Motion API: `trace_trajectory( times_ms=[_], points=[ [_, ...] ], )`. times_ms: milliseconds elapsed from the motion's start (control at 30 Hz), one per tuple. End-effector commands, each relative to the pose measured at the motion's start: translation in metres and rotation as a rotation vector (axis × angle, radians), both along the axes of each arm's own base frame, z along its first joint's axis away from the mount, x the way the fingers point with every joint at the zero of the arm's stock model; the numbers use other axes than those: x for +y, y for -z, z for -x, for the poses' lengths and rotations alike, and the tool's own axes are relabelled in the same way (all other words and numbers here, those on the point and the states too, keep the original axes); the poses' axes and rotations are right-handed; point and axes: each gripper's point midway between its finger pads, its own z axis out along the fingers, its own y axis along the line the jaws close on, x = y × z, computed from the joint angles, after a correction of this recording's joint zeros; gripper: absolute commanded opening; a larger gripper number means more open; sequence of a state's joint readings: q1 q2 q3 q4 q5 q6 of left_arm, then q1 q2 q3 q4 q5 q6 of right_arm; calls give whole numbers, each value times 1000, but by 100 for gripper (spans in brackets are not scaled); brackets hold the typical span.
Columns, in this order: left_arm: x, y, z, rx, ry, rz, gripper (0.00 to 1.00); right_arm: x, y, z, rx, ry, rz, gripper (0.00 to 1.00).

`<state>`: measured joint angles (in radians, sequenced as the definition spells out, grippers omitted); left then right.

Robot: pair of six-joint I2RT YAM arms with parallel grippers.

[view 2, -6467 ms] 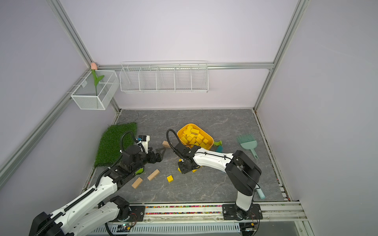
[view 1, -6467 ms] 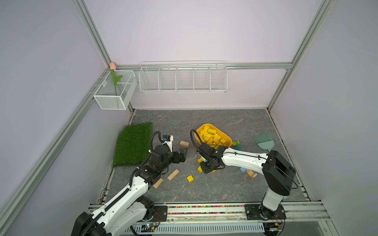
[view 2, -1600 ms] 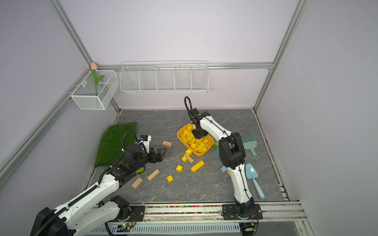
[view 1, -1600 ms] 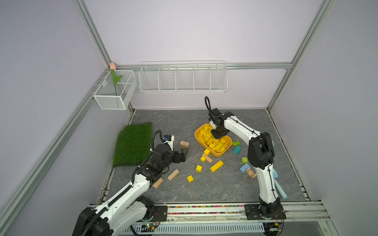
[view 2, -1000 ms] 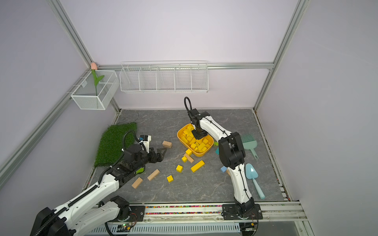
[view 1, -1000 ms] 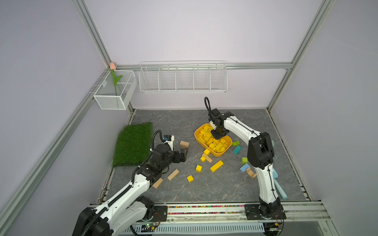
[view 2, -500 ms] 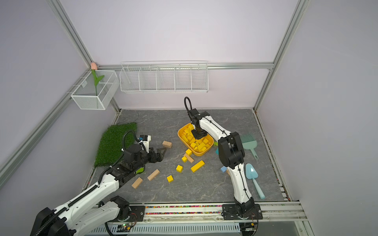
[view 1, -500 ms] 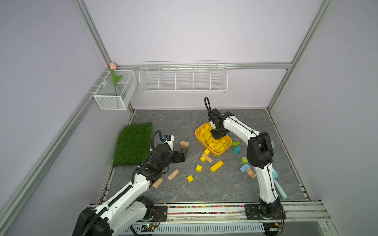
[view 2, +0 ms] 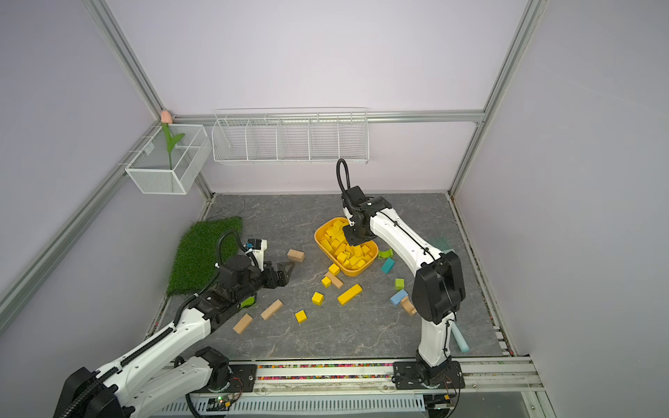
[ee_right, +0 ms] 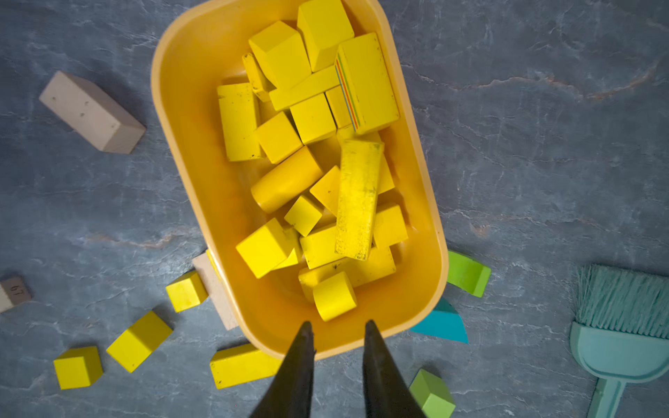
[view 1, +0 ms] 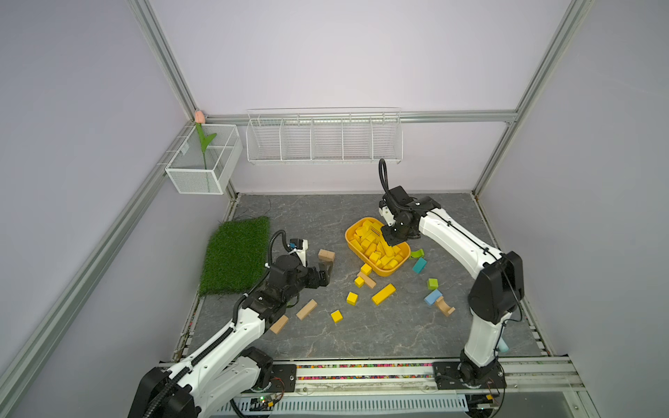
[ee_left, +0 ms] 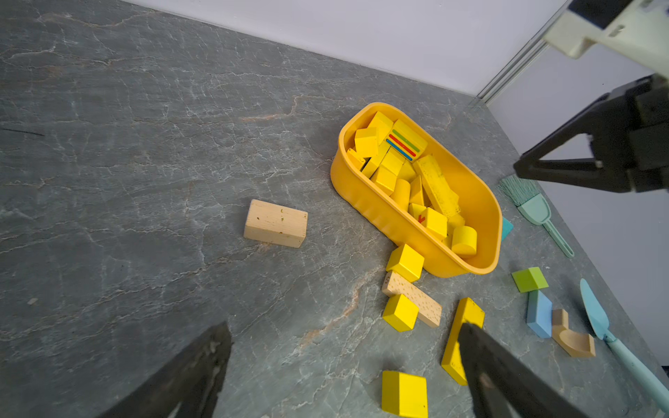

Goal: Pick out the yellow building blocks
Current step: Place the building block in the storage box, then move the building block to the center of the board.

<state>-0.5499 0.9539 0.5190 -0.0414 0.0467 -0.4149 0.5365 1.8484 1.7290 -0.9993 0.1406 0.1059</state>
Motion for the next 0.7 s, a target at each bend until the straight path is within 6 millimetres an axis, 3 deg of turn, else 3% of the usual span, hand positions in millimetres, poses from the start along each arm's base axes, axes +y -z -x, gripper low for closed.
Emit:
trace_trajectory(
  times_ms=[0, 167, 300, 567, 667],
  points=[
    [-2, -12, -5, -17, -10, 31, 100, 0, 15, 3, 33, 17, 4, 25],
    [-1, -13, -5, -18, -11, 30, 99, 10, 25, 9, 82, 13, -45, 25],
    [-1, -12, -5, -16, -12, 29, 100, 26, 36, 28, 123, -14, -107, 25],
    [-1, -13, -6, -17, -12, 31, 100, 48, 44, 97, 150, -65, -158, 27],
    [-1, -13, -5, -17, -15, 31, 100, 49, 47, 116, 170, -43, -209, 34]
  ],
)
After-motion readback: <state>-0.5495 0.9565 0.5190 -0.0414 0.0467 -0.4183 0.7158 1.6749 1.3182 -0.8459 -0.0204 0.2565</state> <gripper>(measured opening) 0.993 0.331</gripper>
